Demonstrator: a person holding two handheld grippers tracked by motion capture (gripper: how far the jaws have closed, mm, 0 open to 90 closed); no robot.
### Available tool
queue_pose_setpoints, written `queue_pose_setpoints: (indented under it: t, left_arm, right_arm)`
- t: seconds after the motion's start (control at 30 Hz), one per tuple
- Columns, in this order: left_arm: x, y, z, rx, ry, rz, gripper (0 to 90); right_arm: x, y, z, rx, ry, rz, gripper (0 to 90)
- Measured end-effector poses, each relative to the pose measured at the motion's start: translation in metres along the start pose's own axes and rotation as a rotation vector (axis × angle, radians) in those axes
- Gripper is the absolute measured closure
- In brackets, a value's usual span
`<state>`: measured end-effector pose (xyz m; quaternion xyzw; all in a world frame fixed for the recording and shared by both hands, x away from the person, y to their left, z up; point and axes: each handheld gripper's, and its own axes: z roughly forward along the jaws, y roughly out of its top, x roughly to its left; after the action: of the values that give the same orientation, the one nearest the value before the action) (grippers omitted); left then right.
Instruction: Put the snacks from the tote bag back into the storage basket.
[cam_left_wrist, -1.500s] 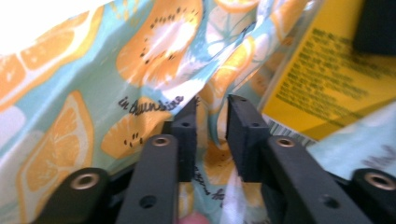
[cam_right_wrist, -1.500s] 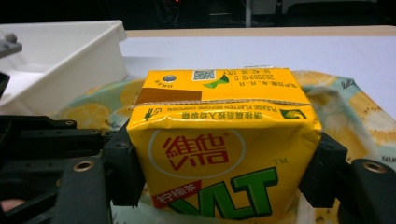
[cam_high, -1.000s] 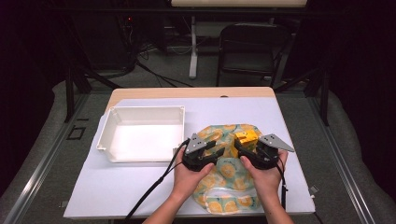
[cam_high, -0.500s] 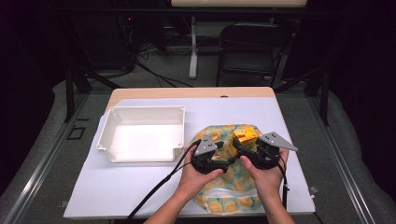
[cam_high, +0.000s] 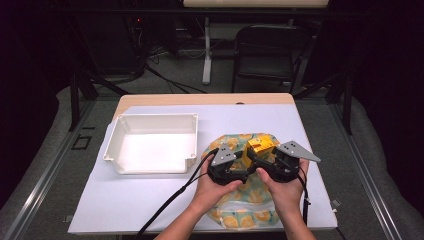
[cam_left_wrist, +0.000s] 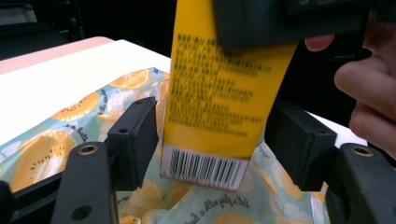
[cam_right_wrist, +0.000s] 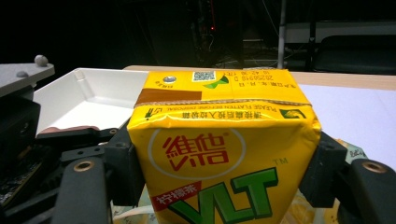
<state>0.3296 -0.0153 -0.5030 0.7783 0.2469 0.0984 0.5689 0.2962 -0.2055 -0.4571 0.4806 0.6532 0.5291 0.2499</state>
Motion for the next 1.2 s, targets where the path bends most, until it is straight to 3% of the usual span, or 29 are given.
queue_pose_setpoints:
  t: [0.07,0.23,0.3,0.6,0.67,0.7,0.8,0.93,1.0,1.03,1.2]
  left_arm:
    - [-0.002,0.001,0.002,-0.003,0.02,0.001,36.5]
    - [-0.002,0.002,0.003,0.0,0.009,0.01,40.6]
    - [-0.003,0.002,0.004,-0.006,0.034,0.017,42.2]
    - [-0.003,0.002,0.004,-0.007,0.028,0.016,42.8]
    - [-0.003,0.002,0.003,-0.009,0.008,0.025,43.8]
    - [-0.004,0.001,0.003,-0.018,0.034,0.027,44.2]
    - [-0.002,0.001,0.003,-0.02,-0.001,0.025,44.5]
    - [-0.002,0.002,0.002,-0.03,-0.007,0.018,43.5]
    - [-0.003,0.003,0.002,-0.05,0.009,0.005,43.0]
    - [-0.002,0.003,0.001,-0.049,-0.013,0.01,44.0]
    - [-0.003,0.001,0.002,-0.038,-0.004,0.016,47.4]
  right_arm:
    - [0.001,0.0,0.001,0.002,0.003,0.002,30.4]
    - [0.005,-0.001,0.001,0.002,0.025,-0.003,30.4]
    - [0.006,-0.001,0.0,0.009,0.035,-0.003,30.4]
    - [0.009,-0.002,0.001,0.02,0.061,-0.008,30.3]
    - [0.011,-0.002,0.0,0.023,0.066,-0.02,30.3]
    - [0.011,-0.002,0.0,0.02,0.067,-0.019,30.3]
    - [0.012,-0.002,0.0,0.017,0.072,-0.027,30.3]
    - [0.013,-0.003,0.0,0.019,0.079,-0.027,30.3]
    - [0.014,-0.003,0.0,0.02,0.086,-0.028,30.3]
    - [0.016,-0.003,0.001,0.019,0.089,-0.033,30.3]
    - [0.014,-0.004,0.001,0.025,0.094,-0.025,30.2]
